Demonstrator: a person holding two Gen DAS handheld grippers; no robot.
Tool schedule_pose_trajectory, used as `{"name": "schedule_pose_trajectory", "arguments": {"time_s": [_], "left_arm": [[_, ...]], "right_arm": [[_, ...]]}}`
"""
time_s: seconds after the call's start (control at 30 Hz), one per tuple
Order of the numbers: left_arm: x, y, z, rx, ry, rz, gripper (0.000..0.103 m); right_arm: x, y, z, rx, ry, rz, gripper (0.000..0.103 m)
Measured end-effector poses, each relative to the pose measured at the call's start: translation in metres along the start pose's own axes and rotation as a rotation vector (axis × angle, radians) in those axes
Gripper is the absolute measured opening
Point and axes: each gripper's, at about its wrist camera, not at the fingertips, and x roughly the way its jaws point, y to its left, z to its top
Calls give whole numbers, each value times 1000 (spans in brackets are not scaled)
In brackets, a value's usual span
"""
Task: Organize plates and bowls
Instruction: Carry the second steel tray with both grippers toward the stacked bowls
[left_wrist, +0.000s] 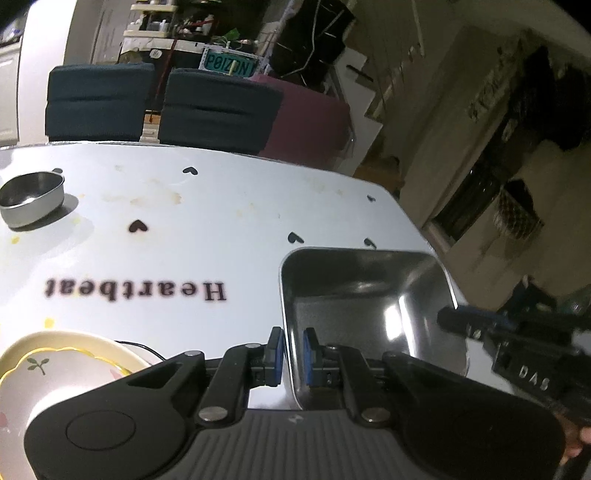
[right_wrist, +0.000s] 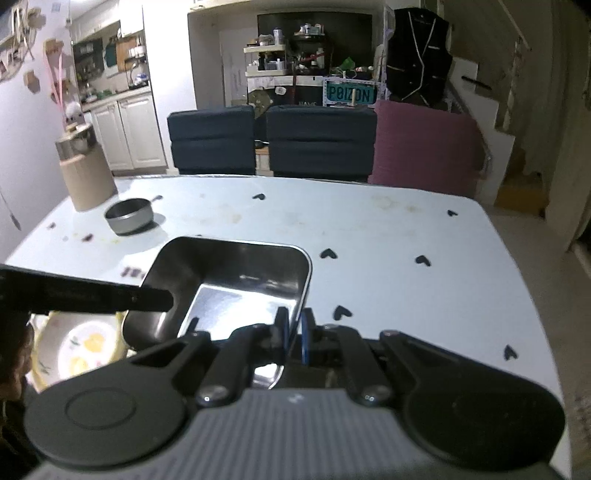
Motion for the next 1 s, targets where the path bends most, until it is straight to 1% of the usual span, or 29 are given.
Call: {"name": "schedule_pose_trajectory", "arguments": {"time_s": [0.1,0.17,0.23,0.33,0.53,1.0], "left_arm": [[8,-6,-3,41,5,22,11],[11,-8,-4,62,8,20,11],[13,-10,-8,83,14,19,6],[17,-15,-12,116,25,29,7],[28,-15,-15,128,68,45,7],[43,-17,-25,166,121,49,9]], "right_arm": [[4,1,-1,-16,8,-28,7],[6,2,-3,-28,18,-43,7],[8,2,-4,-37,22,-69,7],[7,3,-5,-63,23,-104,6],[11,1,-6,-75,55,-106,5],[24,4,-11,-157,120,-138,6]]}}
